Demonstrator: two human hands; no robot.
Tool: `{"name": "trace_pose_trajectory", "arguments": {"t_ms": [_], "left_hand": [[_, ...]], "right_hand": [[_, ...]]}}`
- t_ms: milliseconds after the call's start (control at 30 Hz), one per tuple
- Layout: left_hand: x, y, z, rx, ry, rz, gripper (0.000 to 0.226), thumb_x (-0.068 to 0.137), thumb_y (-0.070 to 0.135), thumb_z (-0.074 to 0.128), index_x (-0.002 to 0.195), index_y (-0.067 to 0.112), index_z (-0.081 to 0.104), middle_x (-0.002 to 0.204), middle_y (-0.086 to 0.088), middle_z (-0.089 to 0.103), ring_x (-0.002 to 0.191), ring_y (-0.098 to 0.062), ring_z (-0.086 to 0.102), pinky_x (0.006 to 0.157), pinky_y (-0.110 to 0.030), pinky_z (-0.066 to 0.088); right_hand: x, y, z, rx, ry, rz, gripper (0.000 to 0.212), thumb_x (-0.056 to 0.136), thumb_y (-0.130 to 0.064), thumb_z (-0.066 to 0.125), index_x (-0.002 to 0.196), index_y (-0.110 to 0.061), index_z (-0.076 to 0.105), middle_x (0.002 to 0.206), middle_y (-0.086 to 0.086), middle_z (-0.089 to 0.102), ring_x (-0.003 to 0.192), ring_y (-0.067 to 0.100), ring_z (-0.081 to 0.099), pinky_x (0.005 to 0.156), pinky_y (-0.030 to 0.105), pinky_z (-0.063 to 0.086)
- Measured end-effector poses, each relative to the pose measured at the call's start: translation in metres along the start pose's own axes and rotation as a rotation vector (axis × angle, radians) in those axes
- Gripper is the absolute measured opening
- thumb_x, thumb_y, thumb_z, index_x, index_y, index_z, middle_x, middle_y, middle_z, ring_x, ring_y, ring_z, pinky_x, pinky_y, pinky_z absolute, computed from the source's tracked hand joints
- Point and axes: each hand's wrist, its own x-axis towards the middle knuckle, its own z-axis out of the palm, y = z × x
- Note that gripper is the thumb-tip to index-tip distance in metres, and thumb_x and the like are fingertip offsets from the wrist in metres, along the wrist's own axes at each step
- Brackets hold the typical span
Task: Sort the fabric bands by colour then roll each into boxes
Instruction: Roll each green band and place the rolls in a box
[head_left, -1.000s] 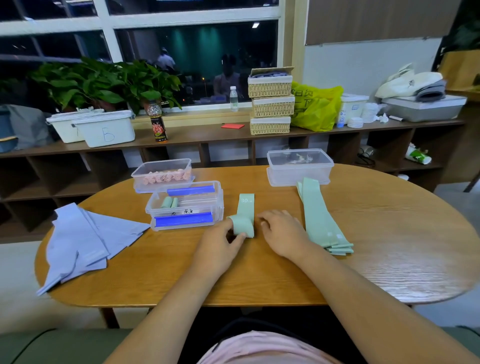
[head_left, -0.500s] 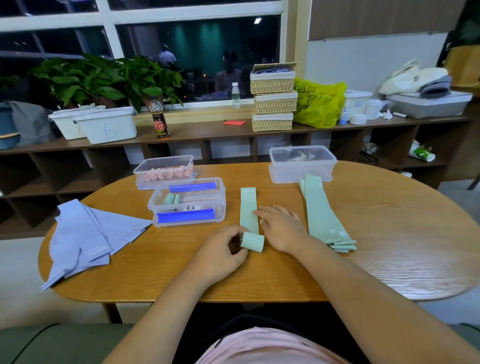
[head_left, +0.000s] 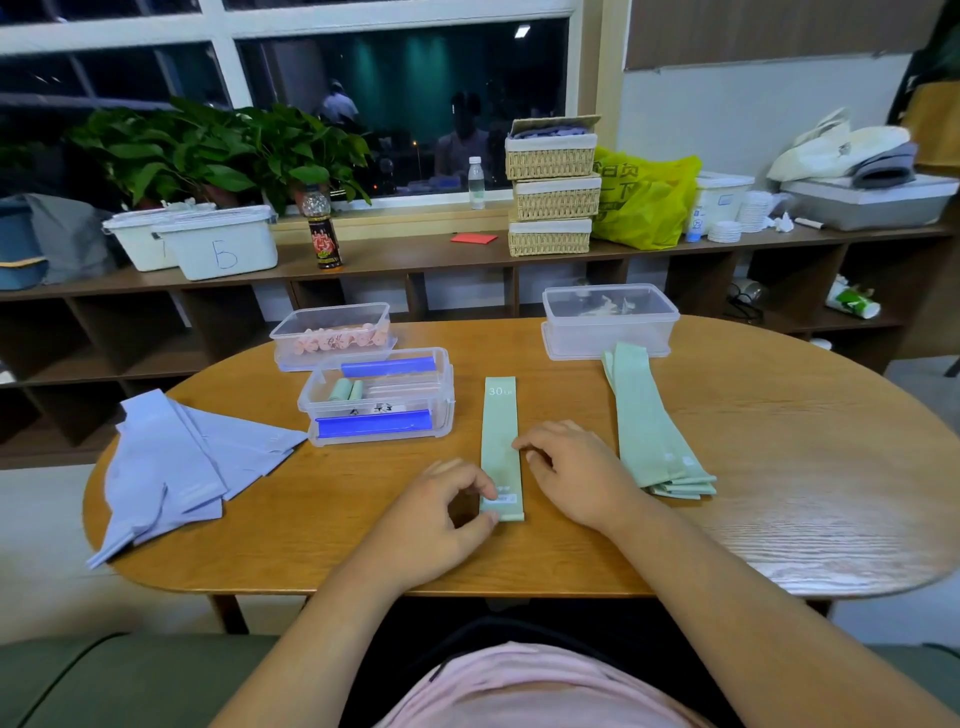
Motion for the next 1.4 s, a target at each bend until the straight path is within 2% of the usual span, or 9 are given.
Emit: {"name": "trace_pose_trajectory", "arguments": {"t_ms": [233, 433, 567, 700, 800, 967, 1100, 1267, 1400], "left_hand": [[0.000, -0.001, 0.006, 0.149, -0.024, 0.095, 0.009, 0.095, 0.044, 0.070, 0.100, 0.037, 0.067, 0.103, 0.023, 0.060, 0.105, -0.006, 0.055, 0.097, -0.032, 0.046], [-0.001, 0.001, 0.008, 0.177, 0.007, 0.117, 0.010, 0.097, 0.046, 0.067, 0.100, 0.037, 0.064, 0.099, 0.024, 0.060, 0.101, -0.004, 0.055, 0.090, -0.035, 0.049], [-0.002, 0.001, 0.008, 0.157, 0.011, 0.112, 0.010, 0.097, 0.046, 0.068, 0.101, 0.037, 0.063, 0.098, 0.025, 0.061, 0.100, -0.005, 0.057, 0.089, -0.035, 0.050], [-0.003, 0.003, 0.008, 0.155, 0.018, 0.107, 0.013, 0.097, 0.046, 0.070, 0.103, 0.037, 0.064, 0.099, 0.026, 0.062, 0.099, -0.002, 0.056, 0.088, -0.034, 0.051], [-0.004, 0.005, 0.007, 0.141, 0.033, 0.110, 0.019, 0.094, 0.046, 0.074, 0.108, 0.038, 0.064, 0.103, 0.026, 0.061, 0.103, -0.002, 0.056, 0.089, -0.035, 0.051], [-0.006, 0.007, 0.004, 0.215, 0.063, -0.011, 0.047, 0.081, 0.068, 0.072, 0.117, 0.043, 0.055, 0.103, 0.026, 0.055, 0.105, -0.002, 0.053, 0.092, -0.033, 0.049], [-0.007, 0.012, 0.003, 0.313, 0.015, -0.061, 0.062, 0.080, 0.079, 0.067, 0.129, 0.046, 0.047, 0.103, 0.026, 0.050, 0.103, 0.001, 0.045, 0.089, -0.028, 0.042], [-0.008, 0.014, 0.002, 0.284, 0.000, -0.060, 0.062, 0.082, 0.075, 0.070, 0.131, 0.047, 0.044, 0.104, 0.025, 0.053, 0.105, 0.002, 0.043, 0.086, -0.025, 0.039], [-0.008, 0.012, 0.003, 0.249, 0.001, -0.067, 0.060, 0.080, 0.075, 0.070, 0.127, 0.049, 0.045, 0.103, 0.026, 0.055, 0.107, 0.000, 0.046, 0.090, -0.027, 0.044]], "right_hand": [[-0.033, -0.003, -0.003, 0.002, 0.000, -0.089, 0.030, 0.107, -0.035, 0.049, 0.132, -0.038, 0.065, 0.130, -0.024, 0.064, 0.122, 0.004, 0.052, 0.105, 0.039, 0.049], [-0.049, -0.011, -0.014, 0.079, -0.074, -0.199, 0.036, 0.101, -0.039, 0.053, 0.134, -0.036, 0.065, 0.129, -0.024, 0.065, 0.123, -0.003, 0.052, 0.106, 0.034, 0.048], [-0.049, -0.014, -0.018, 0.056, -0.115, -0.216, 0.041, 0.100, -0.048, 0.048, 0.138, -0.039, 0.062, 0.131, -0.025, 0.063, 0.126, -0.006, 0.049, 0.108, 0.039, 0.045], [-0.052, -0.014, -0.022, 0.110, -0.107, -0.208, 0.049, 0.095, -0.040, 0.050, 0.142, -0.037, 0.060, 0.133, -0.025, 0.063, 0.129, -0.007, 0.049, 0.112, 0.039, 0.043], [-0.053, -0.016, -0.023, 0.102, -0.107, -0.205, 0.048, 0.095, -0.044, 0.054, 0.142, -0.038, 0.060, 0.133, -0.026, 0.063, 0.128, -0.007, 0.049, 0.112, 0.038, 0.043], [-0.051, -0.015, -0.021, 0.061, -0.082, -0.143, 0.055, 0.093, -0.039, 0.044, 0.147, -0.037, 0.054, 0.139, -0.022, 0.057, 0.130, 0.000, 0.045, 0.112, 0.036, 0.043], [-0.047, -0.009, -0.015, 0.041, -0.040, -0.045, 0.056, 0.098, -0.022, 0.052, 0.152, -0.035, 0.047, 0.143, -0.019, 0.057, 0.134, 0.005, 0.043, 0.115, 0.041, 0.043], [-0.047, -0.010, -0.015, 0.014, -0.095, -0.079, 0.057, 0.097, -0.023, 0.052, 0.152, -0.037, 0.045, 0.146, -0.020, 0.055, 0.139, 0.002, 0.040, 0.116, 0.038, 0.040], [-0.047, -0.011, -0.015, 0.012, -0.086, -0.070, 0.055, 0.097, -0.025, 0.051, 0.151, -0.037, 0.047, 0.146, -0.020, 0.055, 0.139, 0.002, 0.040, 0.117, 0.039, 0.040]]}}
